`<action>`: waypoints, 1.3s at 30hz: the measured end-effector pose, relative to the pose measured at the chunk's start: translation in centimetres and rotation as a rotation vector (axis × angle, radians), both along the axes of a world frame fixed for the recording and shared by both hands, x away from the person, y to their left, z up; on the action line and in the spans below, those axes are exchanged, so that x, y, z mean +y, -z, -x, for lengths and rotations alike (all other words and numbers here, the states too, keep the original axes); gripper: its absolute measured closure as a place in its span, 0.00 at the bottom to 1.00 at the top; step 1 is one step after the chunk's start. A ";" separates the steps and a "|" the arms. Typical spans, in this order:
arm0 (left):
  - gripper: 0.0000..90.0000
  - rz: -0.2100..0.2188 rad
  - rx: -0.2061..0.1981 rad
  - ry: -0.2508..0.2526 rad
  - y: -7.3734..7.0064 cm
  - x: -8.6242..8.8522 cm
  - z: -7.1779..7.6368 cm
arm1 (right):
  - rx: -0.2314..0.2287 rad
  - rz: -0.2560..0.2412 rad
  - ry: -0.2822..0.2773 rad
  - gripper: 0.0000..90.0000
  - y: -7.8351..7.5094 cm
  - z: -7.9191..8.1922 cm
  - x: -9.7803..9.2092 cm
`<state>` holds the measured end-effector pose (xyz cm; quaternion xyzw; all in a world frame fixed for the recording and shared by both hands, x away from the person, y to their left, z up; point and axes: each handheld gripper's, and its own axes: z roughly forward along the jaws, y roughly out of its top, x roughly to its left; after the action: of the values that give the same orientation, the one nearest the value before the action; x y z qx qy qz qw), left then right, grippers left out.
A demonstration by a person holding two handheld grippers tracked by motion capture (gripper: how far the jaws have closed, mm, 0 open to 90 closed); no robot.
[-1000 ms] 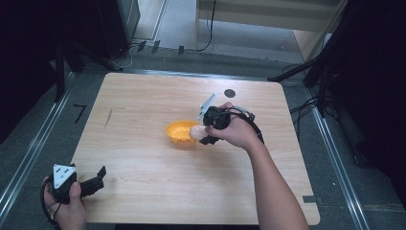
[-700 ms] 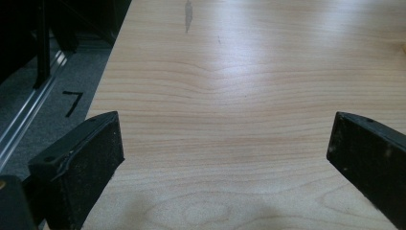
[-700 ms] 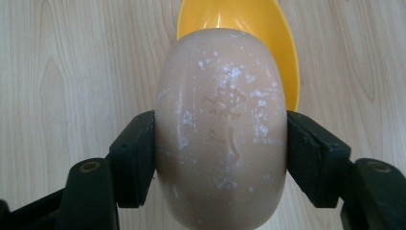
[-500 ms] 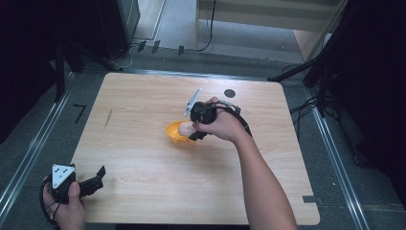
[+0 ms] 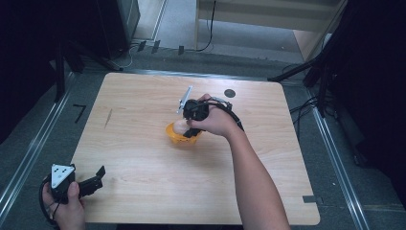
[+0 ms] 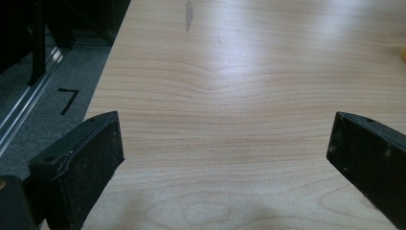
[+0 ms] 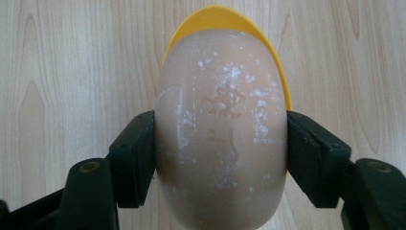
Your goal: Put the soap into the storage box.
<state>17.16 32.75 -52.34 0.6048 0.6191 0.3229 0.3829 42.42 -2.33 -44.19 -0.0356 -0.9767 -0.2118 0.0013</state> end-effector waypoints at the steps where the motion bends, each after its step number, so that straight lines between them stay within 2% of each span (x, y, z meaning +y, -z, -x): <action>1: 0.00 0.001 -0.001 0.000 0.0 0.0 0.0 | -0.003 -0.001 -0.002 0.37 0.0 -0.1 0.0; 2: 0.00 0.003 0.001 0.001 0.0 0.0 0.0 | -0.016 -0.006 -0.006 0.37 0.0 -0.3 0.0; 5: 0.00 0.002 0.002 0.002 0.0 0.1 0.0 | 0.006 -0.006 -0.007 0.37 0.3 -0.4 0.0; 10: 0.00 0.002 0.005 0.004 0.0 0.1 0.0 | 0.012 -0.003 -0.026 0.37 0.7 -0.3 0.5; 16: 0.00 0.005 0.004 0.004 0.0 0.1 0.0 | 0.020 0.016 -0.021 0.37 1.2 -0.6 0.7; 19: 0.00 0.006 0.004 0.004 0.0 0.1 0.0 | 0.038 0.009 -0.017 0.37 1.3 -0.7 0.7; 21: 0.00 0.008 0.003 0.004 0.0 0.1 0.0 | 0.034 0.000 -0.024 0.37 1.4 -0.9 0.7; 26: 0.00 0.011 0.004 0.004 0.0 0.1 0.0 | 0.054 -0.018 -0.011 0.31 1.1 -0.8 0.5; 30: 0.00 0.012 0.006 0.004 0.0 0.1 0.0 | 0.057 -0.006 -0.007 0.31 1.0 -0.7 0.2; 33: 0.00 0.009 0.008 0.004 0.0 0.1 0.0 | 0.041 -0.024 0.002 0.31 0.7 -0.6 -0.3; 39: 0.00 0.008 0.009 0.004 0.0 0.1 0.0 | 0.042 -0.055 0.035 0.30 0.2 -0.3 -1.7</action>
<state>17.17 32.87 -52.33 0.6060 0.6208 0.3172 0.3832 42.73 -4.03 -44.42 -0.0569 -0.9694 -0.2380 0.0193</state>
